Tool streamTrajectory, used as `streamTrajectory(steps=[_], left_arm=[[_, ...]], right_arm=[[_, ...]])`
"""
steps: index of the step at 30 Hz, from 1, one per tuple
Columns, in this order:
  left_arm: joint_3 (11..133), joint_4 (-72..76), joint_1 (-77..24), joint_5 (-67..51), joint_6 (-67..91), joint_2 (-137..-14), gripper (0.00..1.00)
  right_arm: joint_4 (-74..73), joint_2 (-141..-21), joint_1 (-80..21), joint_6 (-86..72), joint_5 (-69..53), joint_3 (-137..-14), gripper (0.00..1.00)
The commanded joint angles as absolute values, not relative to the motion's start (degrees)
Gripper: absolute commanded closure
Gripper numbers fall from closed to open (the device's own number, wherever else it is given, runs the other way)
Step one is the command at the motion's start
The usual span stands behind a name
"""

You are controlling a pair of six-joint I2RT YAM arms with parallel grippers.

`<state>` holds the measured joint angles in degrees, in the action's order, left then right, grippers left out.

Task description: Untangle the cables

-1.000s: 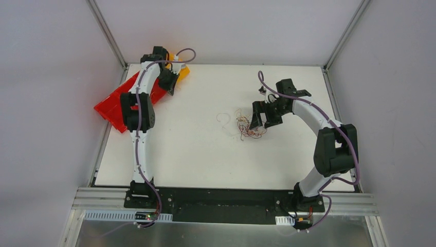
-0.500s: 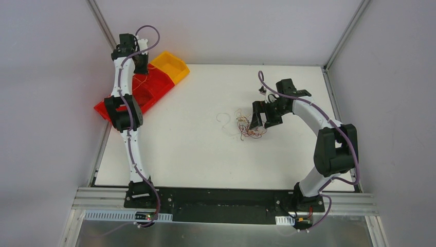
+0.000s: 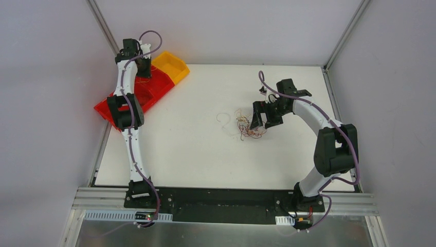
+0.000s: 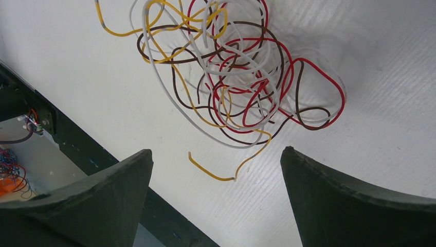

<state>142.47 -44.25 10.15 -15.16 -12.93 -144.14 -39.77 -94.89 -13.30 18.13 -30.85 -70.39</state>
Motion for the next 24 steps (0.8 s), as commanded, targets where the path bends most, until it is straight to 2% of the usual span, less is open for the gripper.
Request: streamTrajectory(steps=[1, 24], left_arm=[[140.8, -43.7, 10.0, -17.3, -14.5, -141.6, 1.0], [141.4, -46.8, 8.7, -21.8, -13.3, -147.6, 1.0]], right_arm=[[-41.2, -94.2, -12.9, 18.7, -31.6, -72.0, 0.01], [-43.0, -93.5, -12.8, 18.7, -31.2, -72.1, 0.01]])
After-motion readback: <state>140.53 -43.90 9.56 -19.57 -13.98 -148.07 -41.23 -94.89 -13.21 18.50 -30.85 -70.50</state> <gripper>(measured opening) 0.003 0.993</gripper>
